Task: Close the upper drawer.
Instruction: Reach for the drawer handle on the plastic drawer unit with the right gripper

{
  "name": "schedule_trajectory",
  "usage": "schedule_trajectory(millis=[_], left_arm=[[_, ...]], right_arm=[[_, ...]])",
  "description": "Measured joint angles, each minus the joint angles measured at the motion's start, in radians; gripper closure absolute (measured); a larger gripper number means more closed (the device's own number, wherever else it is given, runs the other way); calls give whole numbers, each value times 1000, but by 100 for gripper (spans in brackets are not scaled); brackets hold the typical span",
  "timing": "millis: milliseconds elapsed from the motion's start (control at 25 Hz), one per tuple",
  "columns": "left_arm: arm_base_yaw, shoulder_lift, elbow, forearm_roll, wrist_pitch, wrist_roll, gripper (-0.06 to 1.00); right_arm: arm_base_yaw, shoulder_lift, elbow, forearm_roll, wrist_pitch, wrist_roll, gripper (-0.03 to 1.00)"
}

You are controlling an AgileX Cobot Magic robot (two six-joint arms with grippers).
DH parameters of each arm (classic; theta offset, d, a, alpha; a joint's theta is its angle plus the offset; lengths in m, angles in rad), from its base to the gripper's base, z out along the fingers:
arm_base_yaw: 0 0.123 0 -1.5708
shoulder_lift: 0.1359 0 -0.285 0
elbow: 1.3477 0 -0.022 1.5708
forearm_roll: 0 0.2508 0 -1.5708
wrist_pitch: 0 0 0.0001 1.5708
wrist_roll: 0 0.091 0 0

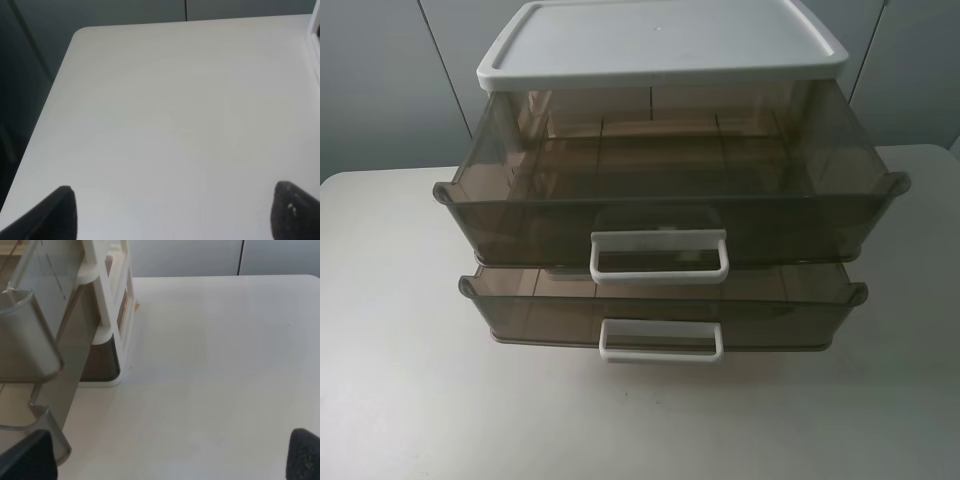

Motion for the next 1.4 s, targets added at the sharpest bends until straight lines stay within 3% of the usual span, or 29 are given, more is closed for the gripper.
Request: schedule_trajectory(millis=[640, 880, 1080, 1280, 1400], left_arm=[[0, 0, 0, 0, 0, 0, 20], [0, 0, 0, 0, 0, 0, 20], [0, 0, 0, 0, 0, 0, 20], [0, 0, 0, 0, 0, 0, 20], [0, 0, 0, 0, 0, 0, 20]], right_arm=[[0, 8, -28, -2, -20, 3, 27], [5, 250, -122, -103, -33, 30, 27], [88, 520, -221, -232, -115, 56, 27], [258, 773, -393, -369, -160, 93, 27], [348, 904, -514, -392, -166, 84, 27]])
